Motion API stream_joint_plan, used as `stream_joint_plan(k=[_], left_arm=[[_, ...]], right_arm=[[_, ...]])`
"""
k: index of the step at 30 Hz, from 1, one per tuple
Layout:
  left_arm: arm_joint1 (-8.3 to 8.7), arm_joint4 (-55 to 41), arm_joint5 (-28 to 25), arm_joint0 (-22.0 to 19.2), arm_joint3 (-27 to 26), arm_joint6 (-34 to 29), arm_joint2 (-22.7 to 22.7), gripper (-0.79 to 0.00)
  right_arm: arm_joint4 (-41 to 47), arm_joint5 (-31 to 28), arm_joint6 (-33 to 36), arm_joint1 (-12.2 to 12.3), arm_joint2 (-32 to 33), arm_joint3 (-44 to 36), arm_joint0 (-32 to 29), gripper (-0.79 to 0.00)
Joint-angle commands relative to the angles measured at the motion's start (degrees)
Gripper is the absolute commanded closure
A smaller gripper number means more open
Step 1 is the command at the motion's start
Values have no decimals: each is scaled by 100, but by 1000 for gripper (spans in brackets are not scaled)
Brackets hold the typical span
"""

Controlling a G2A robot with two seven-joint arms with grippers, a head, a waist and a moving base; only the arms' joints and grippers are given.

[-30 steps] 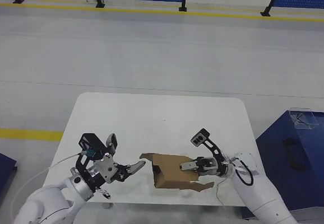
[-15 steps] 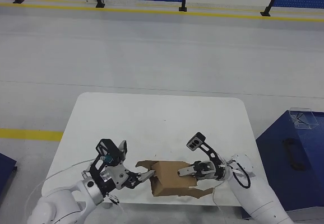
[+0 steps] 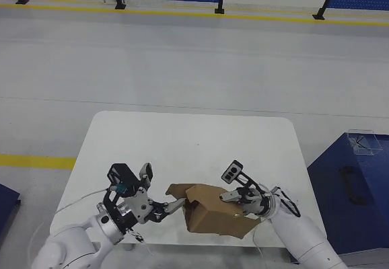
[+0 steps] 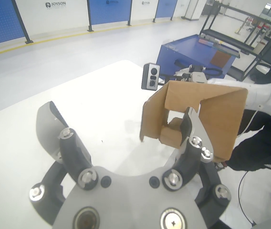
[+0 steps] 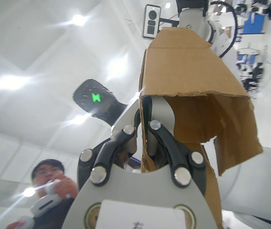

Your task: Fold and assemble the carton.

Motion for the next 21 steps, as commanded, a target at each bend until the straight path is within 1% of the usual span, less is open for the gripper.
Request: stream_joint_plan(k=[1,2,4,6,7,9,11,15,17,21], left_arm=[[2,-249,-55,45,37,409,-311,-785],[3,-356,-36,61,128,572,-480,-785],[4,-587,22,55,293,703,-726,-785],[13,-612,105,-27,481,583,-879,-785],[16,-466,186,-91,551,521,-900,-785],[14,-160,243,-188,667,378,-756,-785],[9,14,162,-293,741,186,-521,-785],[-10,179,-96,-342,702,148,-121,-785],[-14,95,-226,-297,620,217,-52,-785],[-4,28,-417,-131,382,284,-81,-785]], right_arm=[[329,463,0,-26,-69,108,73,0],[510,709,0,-41,-109,168,100,0],[768,1063,0,-66,-192,216,143,0],[973,1065,0,-78,-377,246,159,0],[1107,1070,-5,-76,-511,245,172,0],[1253,1082,-17,-44,-727,264,252,0],[1261,1079,-14,5,-919,294,343,0],[1350,1064,0,86,-1147,356,487,0],[1343,1064,0,121,-1218,366,541,0],[1382,1064,0,170,-1301,393,593,0]])
